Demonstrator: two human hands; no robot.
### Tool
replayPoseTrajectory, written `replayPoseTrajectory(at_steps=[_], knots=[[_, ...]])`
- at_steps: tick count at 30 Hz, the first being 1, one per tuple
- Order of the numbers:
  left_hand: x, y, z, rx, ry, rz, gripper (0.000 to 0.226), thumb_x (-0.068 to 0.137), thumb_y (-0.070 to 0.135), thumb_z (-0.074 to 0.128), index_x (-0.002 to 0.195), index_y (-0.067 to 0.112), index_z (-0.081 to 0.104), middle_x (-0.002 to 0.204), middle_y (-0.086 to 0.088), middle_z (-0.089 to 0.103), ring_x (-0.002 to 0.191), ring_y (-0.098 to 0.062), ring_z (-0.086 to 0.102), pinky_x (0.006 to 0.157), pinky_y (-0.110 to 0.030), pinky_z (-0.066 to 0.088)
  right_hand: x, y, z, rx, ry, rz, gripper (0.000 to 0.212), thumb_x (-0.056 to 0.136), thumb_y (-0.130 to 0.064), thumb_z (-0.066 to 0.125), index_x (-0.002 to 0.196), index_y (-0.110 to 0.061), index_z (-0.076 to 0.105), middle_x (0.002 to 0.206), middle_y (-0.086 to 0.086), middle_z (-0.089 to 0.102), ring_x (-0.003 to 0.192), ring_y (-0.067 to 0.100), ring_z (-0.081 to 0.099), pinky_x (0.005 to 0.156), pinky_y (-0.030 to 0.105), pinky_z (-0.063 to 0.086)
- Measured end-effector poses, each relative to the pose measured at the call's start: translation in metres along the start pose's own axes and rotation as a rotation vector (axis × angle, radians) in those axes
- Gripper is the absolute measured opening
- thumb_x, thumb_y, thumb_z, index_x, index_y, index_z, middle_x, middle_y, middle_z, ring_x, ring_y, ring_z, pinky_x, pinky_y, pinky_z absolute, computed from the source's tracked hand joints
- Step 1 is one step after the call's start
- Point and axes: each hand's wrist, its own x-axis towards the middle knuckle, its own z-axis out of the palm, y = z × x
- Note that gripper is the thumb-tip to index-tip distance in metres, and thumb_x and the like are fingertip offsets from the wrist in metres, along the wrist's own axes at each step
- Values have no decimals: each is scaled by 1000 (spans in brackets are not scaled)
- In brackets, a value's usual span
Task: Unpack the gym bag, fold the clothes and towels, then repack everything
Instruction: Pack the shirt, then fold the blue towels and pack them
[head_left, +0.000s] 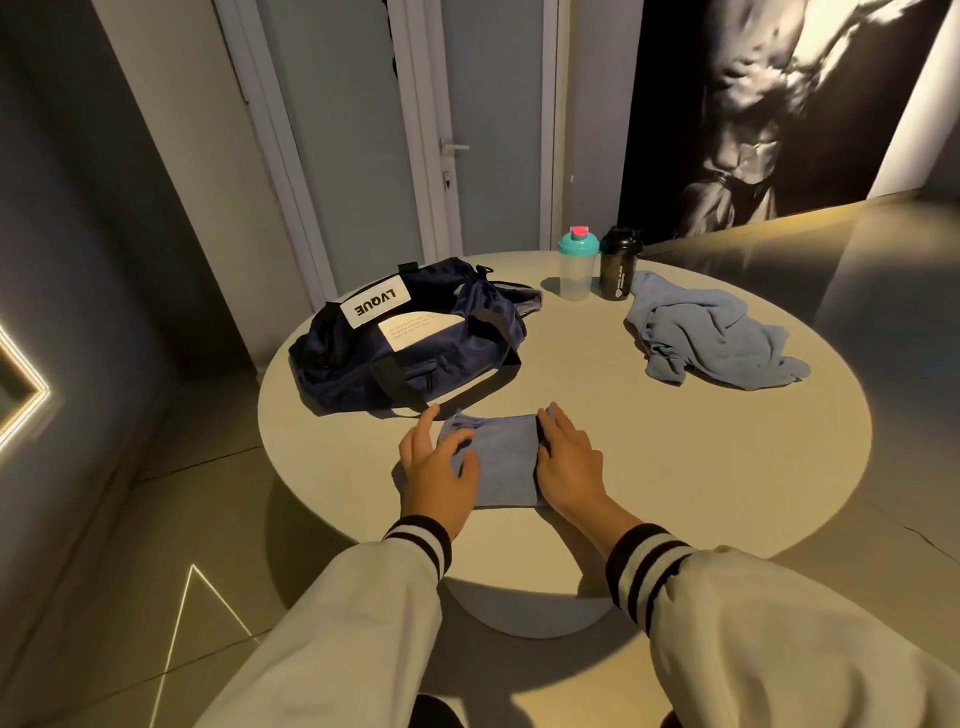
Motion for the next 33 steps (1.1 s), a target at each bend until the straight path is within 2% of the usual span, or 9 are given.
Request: replayPoseTrajectory(at_steps=[4,8,11,14,17,21,24,27,33], knots=[[-12,-2,1,146,-234,138,52,90,52,63,137,33,53,145,9,45,136,-16,33,115,-41,35,2,-4,-4,-59,-36,44,53,108,-37,26,160,-28,16,168,-4,4,145,36,25,115,48,26],[-5,-4,6,-98,-377,20,84,72,53,75,145,26,41,139,-2,53,122,-20,53,106,-46,48,-5,-3,-3,55,57,8,50,106,-34,38,155,-26,31,168,0,6,145,33,28,115,51,28],[-3,-11,5,-80,-352,-15,53,67,44,74,116,42,54,110,4,63,100,-22,63,87,-48,58,-22,1,-4,185,205,-109,38,98,-35,54,135,-27,53,160,-1,23,138,21,35,114,45,27],[-11,3,-5,-137,-302,6,24,84,24,72,107,29,65,104,3,65,98,-22,62,92,-43,56,-38,2,-6,62,188,-256,36,90,-49,53,123,-34,53,139,-9,47,127,14,42,104,40,26],[-17,8,-14,-248,-286,-72,36,93,15,71,128,8,64,119,-7,66,111,-24,63,99,-35,51,-44,2,-8,-17,83,-279,40,88,-62,54,124,-43,51,125,-20,57,117,5,49,104,42,22],[-20,9,-22,-435,-141,-151,33,79,44,77,110,35,70,106,8,73,101,-17,69,89,-47,60,-48,3,-7,-69,144,-368,31,100,-33,52,131,-39,53,125,-11,66,112,15,60,114,48,19],[-19,12,-23,-455,-33,-143,41,81,44,80,117,34,63,112,12,66,105,-14,64,91,-49,58,-50,1,-8,-52,172,-401,32,101,-34,47,133,-32,54,120,-2,67,98,20,61,102,34,39],[-20,13,-23,-392,64,-90,46,83,55,72,122,42,51,120,17,55,110,-14,59,93,-50,57,-51,-4,-6,96,156,-314,32,103,-36,42,130,-25,56,119,2,67,95,21,64,84,31,51],[-22,5,-9,112,42,33,24,93,42,64,115,43,56,136,8,31,122,-18,35,101,-42,39,-29,-19,-9,57,126,-74,30,103,-34,43,128,-26,59,126,6,50,100,21,56,79,30,45]])
